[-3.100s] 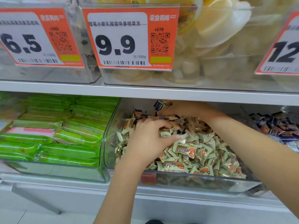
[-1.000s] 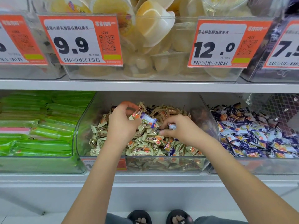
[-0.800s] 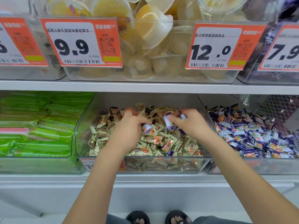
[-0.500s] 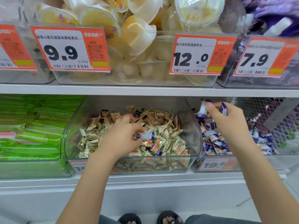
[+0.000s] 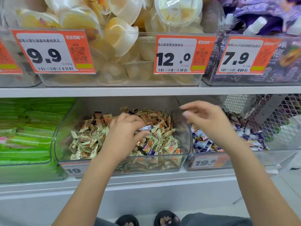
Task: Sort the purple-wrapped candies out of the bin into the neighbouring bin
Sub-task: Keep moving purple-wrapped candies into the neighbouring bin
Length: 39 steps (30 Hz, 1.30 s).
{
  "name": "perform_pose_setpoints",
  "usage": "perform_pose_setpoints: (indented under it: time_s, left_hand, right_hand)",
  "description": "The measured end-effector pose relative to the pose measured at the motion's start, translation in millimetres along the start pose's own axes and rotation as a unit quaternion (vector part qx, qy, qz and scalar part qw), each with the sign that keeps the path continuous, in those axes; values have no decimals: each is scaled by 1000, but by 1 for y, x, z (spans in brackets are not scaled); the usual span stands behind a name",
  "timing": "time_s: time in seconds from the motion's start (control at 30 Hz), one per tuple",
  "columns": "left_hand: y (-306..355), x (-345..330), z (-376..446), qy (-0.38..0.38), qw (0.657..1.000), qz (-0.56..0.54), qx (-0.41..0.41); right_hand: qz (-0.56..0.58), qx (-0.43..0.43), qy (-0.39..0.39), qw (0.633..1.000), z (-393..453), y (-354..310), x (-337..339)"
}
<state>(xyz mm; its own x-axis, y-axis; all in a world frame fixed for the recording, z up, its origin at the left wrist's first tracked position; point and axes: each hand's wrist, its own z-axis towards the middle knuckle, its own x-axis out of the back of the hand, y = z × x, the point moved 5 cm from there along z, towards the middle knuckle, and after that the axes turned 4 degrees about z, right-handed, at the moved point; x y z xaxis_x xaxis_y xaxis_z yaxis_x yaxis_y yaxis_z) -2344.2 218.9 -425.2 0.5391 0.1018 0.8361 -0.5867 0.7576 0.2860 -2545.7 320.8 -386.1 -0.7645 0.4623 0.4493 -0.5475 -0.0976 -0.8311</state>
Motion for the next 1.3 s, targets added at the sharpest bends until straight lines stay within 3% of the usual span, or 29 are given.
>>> perform_pose_setpoints:
  time_s: [0.1, 0.17, 0.23, 0.3, 0.4, 0.5, 0.63, 0.77, 0.87, 1.0, 1.07, 1.13, 1.2, 1.3]
  left_hand:
    - [18, 3, 4, 37, 998, -29, -34]
    - [25, 3, 6, 50, 997, -30, -42]
    - [26, 1, 7, 40, 998, -44, -36]
    - [23, -4, 5, -8, 997, -79, -24]
    - [15, -23, -1, -168, 984, -59, -6]
    - [8, -33, -5, -244, 970, 21, 1]
    - [4, -39, 0, -258, 963, 73, 3]
    - [9, -42, 5, -238, 966, 97, 4]
    - [14, -31, 7, -161, 982, 95, -11]
    - [25, -6, 5, -17, 992, -121, 32]
    - [30, -3, 2, 6, 972, -226, 60]
    - [34, -5, 1, -3, 963, -262, 61]
    - [32, -6, 2, -22, 962, -268, 54]
    - [12, 0, -1, -47, 986, -148, 66]
  right_hand:
    - [-24, 14, -144, 989, -5, -13, -47]
    - [-42, -1, -150, 988, -6, -11, -59]
    - [-13, 0, -127, 992, -5, -9, -54]
    - [-20, 13, -53, 998, -1, -5, -33]
    - [-127, -16, 120, 985, 1, 14, 21]
    - [-271, -60, 105, 955, -2, 29, 42]
    - [-230, 13, 81, 970, -3, 12, 16]
    - [-227, 27, 16, 973, -2, 3, -22]
    - [-232, 68, -7, 970, -4, -4, -42]
    - [-197, 104, -24, 975, -6, -12, -53]
    - [-97, 67, -61, 991, -7, -12, -60]
    - [5, 23, -74, 997, -5, -13, -62]
    - [27, 3, -34, 999, -2, -9, -50]
    - [-90, -7, 139, 986, 8, 8, 6]
